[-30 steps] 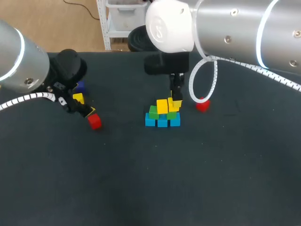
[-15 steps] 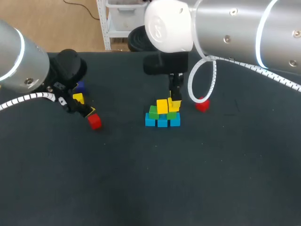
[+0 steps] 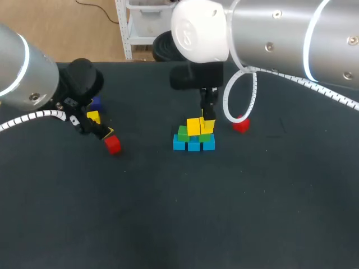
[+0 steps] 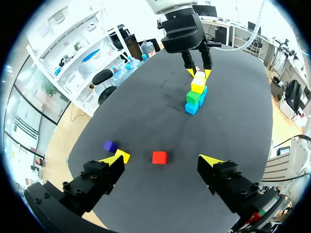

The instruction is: Place the blue cubes, place green cubes on the blue cubes, place the yellow cubes on the green cubes, then place the red cubes on the yellow cubes, and place purple cube on the red cubes.

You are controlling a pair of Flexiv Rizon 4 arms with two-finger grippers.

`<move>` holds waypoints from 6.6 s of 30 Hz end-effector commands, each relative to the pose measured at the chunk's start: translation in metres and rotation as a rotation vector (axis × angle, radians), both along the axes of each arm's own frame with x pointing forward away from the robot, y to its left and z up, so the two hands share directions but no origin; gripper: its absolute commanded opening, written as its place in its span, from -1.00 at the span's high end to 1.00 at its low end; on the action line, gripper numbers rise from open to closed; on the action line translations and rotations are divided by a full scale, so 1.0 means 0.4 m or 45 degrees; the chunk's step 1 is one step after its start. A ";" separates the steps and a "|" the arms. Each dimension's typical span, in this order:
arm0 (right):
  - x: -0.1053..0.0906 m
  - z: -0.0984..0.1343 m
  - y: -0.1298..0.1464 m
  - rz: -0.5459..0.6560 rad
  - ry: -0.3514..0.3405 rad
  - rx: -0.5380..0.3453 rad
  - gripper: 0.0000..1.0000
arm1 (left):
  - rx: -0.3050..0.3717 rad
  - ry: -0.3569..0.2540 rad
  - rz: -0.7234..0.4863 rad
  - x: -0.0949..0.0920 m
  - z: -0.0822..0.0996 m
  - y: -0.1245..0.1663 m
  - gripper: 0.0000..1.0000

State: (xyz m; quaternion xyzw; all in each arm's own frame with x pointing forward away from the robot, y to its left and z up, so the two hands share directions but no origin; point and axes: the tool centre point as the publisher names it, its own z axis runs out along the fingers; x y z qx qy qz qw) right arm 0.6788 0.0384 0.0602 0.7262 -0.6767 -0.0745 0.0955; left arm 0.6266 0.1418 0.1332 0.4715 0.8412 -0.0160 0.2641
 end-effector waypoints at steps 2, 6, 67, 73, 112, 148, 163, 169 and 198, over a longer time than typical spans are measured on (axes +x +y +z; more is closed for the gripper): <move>-0.002 0.000 -0.003 -0.002 -0.001 0.006 0.23 | -0.004 0.001 -0.005 0.001 0.000 0.003 -1.00; -0.002 0.000 -0.003 -0.002 0.003 0.008 -0.51 | -0.004 0.001 -0.005 0.001 0.000 0.003 -1.00; 0.086 0.032 -0.339 -0.454 -0.544 0.334 -1.00 | -0.004 0.001 -0.005 0.001 0.000 0.003 -1.00; 0.090 0.027 -0.364 -0.510 -0.587 0.360 -1.00 | -0.004 0.001 -0.005 0.001 0.000 0.003 -1.00; 0.065 0.048 -0.428 -0.632 -0.722 0.463 -1.00 | -0.004 0.001 -0.005 0.001 0.000 0.003 -1.00; 0.065 0.048 -0.428 -0.632 -0.722 0.463 -1.00 | 0.361 0.208 -0.512 0.184 -0.117 0.055 -1.00; 0.065 0.048 -0.428 -0.632 -0.722 0.463 -1.00 | 0.326 0.553 -0.516 0.250 -0.225 0.097 -1.00; 0.065 0.048 -0.428 -0.632 -0.722 0.463 -1.00 | 0.294 0.550 -0.486 0.267 -0.263 0.129 -1.00; 0.065 0.048 -0.428 -0.632 -0.722 0.463 -1.00 | 0.470 0.525 -0.324 0.336 -0.325 0.167 -1.00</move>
